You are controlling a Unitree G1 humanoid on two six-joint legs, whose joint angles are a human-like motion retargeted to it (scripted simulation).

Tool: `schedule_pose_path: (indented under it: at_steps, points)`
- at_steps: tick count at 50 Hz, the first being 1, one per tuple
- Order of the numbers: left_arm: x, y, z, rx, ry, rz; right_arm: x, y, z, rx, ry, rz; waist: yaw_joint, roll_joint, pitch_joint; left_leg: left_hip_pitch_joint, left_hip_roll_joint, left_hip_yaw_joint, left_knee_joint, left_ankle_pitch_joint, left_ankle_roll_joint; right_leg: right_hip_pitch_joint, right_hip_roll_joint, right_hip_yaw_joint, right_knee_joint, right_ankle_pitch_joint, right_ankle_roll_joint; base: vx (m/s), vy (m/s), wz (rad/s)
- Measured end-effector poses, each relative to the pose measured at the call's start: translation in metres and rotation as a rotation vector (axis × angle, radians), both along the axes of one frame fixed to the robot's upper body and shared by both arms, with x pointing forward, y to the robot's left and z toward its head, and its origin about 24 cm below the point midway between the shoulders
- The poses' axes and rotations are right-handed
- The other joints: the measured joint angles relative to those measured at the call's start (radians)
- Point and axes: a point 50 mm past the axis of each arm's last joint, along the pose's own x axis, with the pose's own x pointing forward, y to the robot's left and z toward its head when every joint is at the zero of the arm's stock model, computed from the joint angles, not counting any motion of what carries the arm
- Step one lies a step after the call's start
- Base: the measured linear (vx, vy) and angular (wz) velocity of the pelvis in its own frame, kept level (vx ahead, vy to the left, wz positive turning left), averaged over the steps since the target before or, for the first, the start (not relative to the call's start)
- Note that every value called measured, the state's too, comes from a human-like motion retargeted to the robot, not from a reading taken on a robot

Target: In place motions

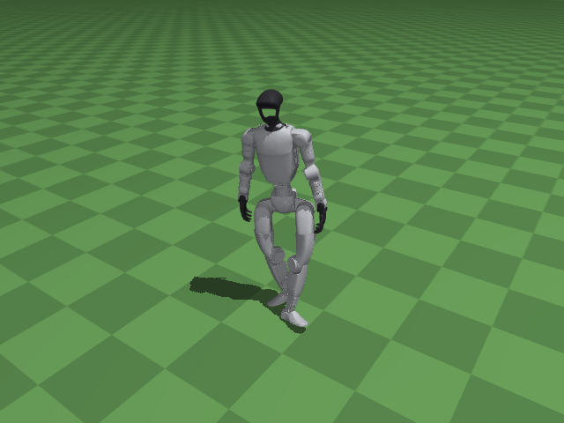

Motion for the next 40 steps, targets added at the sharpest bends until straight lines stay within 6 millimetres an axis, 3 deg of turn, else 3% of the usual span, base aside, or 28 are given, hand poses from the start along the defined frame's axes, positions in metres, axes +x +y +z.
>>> schedule_pose_path:
  at_steps: [5, 7, 10, 12, 13, 15, 18, 21, 23, 25, 28, 35, 38, 40]
  points:
    - [-0.038, -0.007, -0.001, 0.041, 0.089, 0.128, 0.001, 0.022, -0.006, 0.056, -0.003, 0.021, -0.052, -0.048, -0.082, -0.03, 0.086, -0.004, 0.205, -0.083, 0.058, 0.009, -0.041, -0.198, -0.028, 0.013, 0.058, 0.63, -0.33, 2.8]
    - [-0.054, -0.014, -0.001, 0.039, 0.129, 0.188, 0.004, 0.029, -0.007, 0.078, -0.017, 0.028, -0.049, -0.057, -0.102, 0.019, 0.107, 0.06, 0.17, -0.042, 0.049, 0.024, -0.047, -0.254, -0.029, 0.02, 0.077, 0.56, -0.32, 1.82]
    - [-0.077, -0.028, 0.001, 0.02, 0.198, 0.276, 0.009, 0.035, -0.009, 0.11, -0.045, 0.04, -0.009, -0.054, -0.114, 0.111, 0.085, 0.134, 0.026, 0.168, 0.01, 0.062, -0.033, -0.302, -0.017, 0.026, 0.107, 0.6, -0.29, 1.17]
    - [-0.091, -0.04, 0.003, -0.003, 0.244, 0.332, 0.012, 0.036, -0.009, 0.124, -0.052, 0.061, -0.004, -0.06, -0.144, 0.066, 0.025, 0.027, -0.011, 0.148, 0.035, 0.076, -0.051, -0.347, -0.005, 0.05, 0.123, 0.62, -0.35, 1.26]
    - [-0.096, -0.044, 0.004, -0.015, 0.263, 0.356, 0.013, 0.038, -0.009, 0.128, -0.054, 0.071, -0.009, -0.057, -0.153, 0.071, 0.03, 0.058, -0.016, 0.158, 0.034, 0.085, -0.048, -0.371, -0.001, 0.064, 0.13, 0.51, -0.39, 1.38]
    - [-0.098, -0.049, 0.004, -0.024, 0.276, 0.386, 0.02, 0.04, -0.009, 0.125, -0.082, 0.079, -0.001, -0.057, -0.125, 0.083, 0.001, -0.016, -0.034, 0.145, 0.049, 0.129, -0.04, -0.396, 0.011, 0.103, 0.108, 0.42, -0.42, 1.13]
    - [-0.091, -0.048, 0.003, -0.028, 0.253, 0.366, 0.035, 0.04, -0.008, 0.137, -0.128, 0.11, 0.016, -0.037, -0.094, 0.1, 0.013, -0.052, -0.036, 0.134, 0.054, 0.154, -0.06, -0.291, 0.102, 0.193, 0.084, 0.29, -0.32, 1.05]
    - [-0.087, -0.042, 0.002, -0.015, 0.24, 0.313, 0.034, 0.04, -0.008, 0.128, -0.132, 0.142, -0.022, 0.032, -0.121, 0.063, 0.054, -0.165, -0.026, 0.127, 0.065, 0.098, -0.058, -0.148, 0.268, 0.232, 0.036, 0.4, -0.38, 1.61]
    - [-0.074, -0.035, 0.0, 0.001, 0.203, 0.269, 0.037, 0.042, -0.008, 0.12, -0.153, 0.141, -0.048, 0.067, -0.11, 0.053, 0.079, -0.218, -0.031, 0.136, 0.072, 0.006, -0.04, 0.026, 0.418, 0.185, 0.081, 0.17, -0.42, 1.63]
    - [-0.055, -0.026, -0.002, 0.012, 0.144, 0.219, 0.042, 0.045, -0.008, 0.126, -0.169, 0.135, -0.083, 0.091, -0.078, 0.054, 0.09, -0.277, -0.046, 0.152, 0.078, -0.081, 0.034, 0.208, 0.521, 0.129, 0.152, 0.0, -0.42, 1.66]
    - [-0.024, -0.013, -0.003, 0.025, 0.043, 0.148, 0.048, 0.05, -0.009, 0.144, -0.18, 0.134, -0.088, 0.096, -0.058, 0.054, 0.102, -0.302, -0.06, 0.17, 0.079, -0.15, 0.097, 0.313, 0.552, 0.094, 0.146, -0.02, -0.41, 0.98]
    - [0.036, 0.002, 0.003, 0.005, -0.145, 0.024, 0.054, 0.058, -0.009, 0.163, -0.205, 0.173, -0.124, 0.058, -0.031, 0.071, 0.063, -0.378, -0.091, 0.201, 0.077, -0.292, 0.137, 0.512, 0.376, -0.006, 0.055, -0.06, -0.31, 0.99]
    - [0.045, -0.004, 0.003, -0.022, -0.179, 0.025, 0.052, 0.058, -0.009, 0.165, -0.189, 0.188, -0.138, 0.024, -0.013, 0.122, 0.016, -0.404, -0.111, 0.203, 0.074, -0.296, 0.159, 0.688, 0.209, -0.058, 0.017, -0.02, -0.11, 0.87]
    - [0.043, -0.011, 0.002, -0.04, -0.174, 0.018, 0.046, 0.057, -0.01, 0.162, -0.171, 0.185, -0.133, -0.007, -0.001, 0.175, -0.022, -0.413, -0.12, 0.196, 0.07, -0.261, 0.131, 0.72, 0.087, 0.027, -0.032, 0.07, 0.01, 0.59]
